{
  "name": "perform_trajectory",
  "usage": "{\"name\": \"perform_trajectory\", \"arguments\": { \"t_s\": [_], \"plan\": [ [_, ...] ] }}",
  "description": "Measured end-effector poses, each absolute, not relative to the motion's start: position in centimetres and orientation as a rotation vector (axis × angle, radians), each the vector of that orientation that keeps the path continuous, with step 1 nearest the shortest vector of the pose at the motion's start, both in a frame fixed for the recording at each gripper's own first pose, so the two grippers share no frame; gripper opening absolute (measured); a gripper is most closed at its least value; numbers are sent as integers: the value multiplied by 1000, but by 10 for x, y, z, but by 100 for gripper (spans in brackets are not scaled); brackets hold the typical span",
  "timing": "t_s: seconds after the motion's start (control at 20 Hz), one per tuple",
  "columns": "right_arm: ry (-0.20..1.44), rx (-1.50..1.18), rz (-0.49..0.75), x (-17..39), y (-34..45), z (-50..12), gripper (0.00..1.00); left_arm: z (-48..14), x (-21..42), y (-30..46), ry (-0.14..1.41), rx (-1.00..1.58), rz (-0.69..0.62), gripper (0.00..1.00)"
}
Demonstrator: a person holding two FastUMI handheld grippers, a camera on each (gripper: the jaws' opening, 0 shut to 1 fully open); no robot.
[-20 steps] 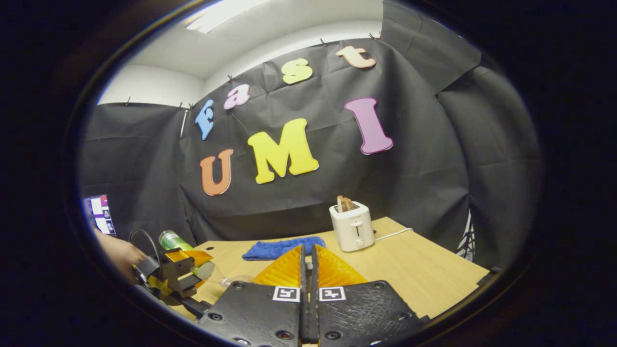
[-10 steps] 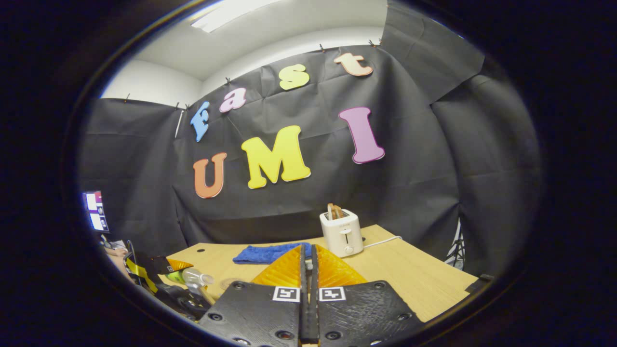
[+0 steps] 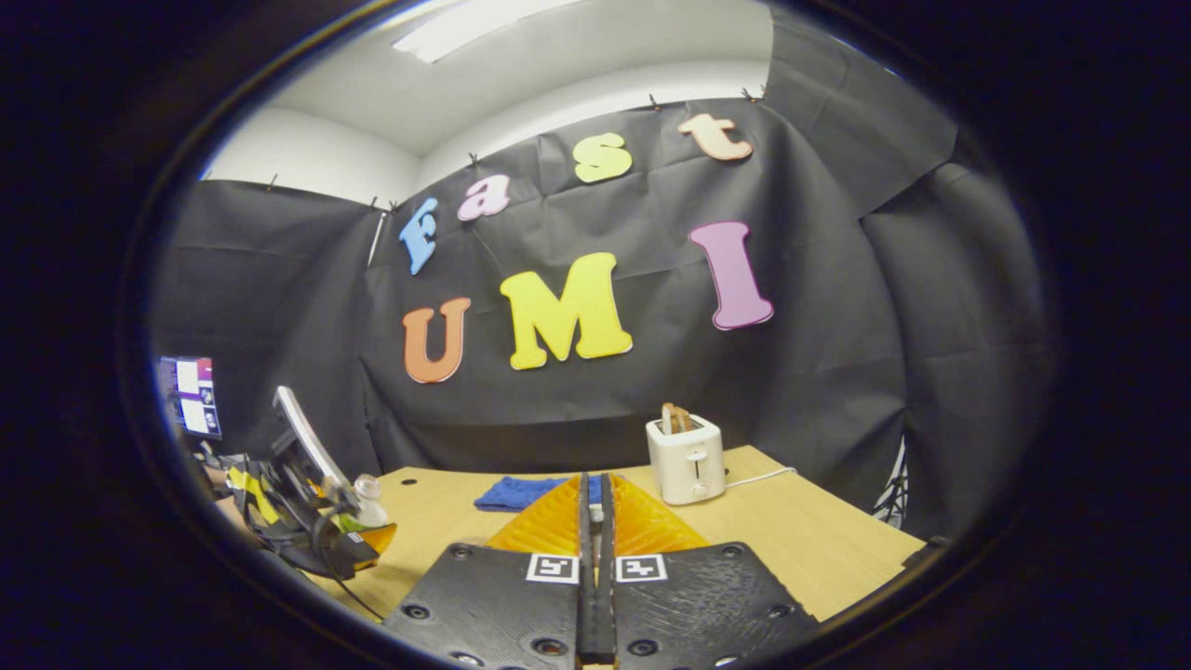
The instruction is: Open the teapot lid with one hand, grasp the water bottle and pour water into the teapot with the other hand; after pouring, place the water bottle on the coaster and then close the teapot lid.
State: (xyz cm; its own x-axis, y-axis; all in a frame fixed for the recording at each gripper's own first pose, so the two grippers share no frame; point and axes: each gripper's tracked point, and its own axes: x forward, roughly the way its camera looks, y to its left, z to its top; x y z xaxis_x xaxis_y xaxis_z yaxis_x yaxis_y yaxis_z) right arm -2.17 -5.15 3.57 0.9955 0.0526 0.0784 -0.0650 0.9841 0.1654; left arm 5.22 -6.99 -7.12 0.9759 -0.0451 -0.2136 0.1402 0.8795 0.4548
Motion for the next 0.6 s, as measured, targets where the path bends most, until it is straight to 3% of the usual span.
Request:
{"name": "perform_trajectory", "arguments": {
  "t_s": [0.35, 0.6],
  "plan": [
    [-5, 149, 89, -7, -29, 10, 0, -32, 47, -50, 92, 177, -88, 76],
    [8, 119, 88, -3, -23, 3, 0, -22, 78, -62, 54, 66, -136, 76]
  ]
}}
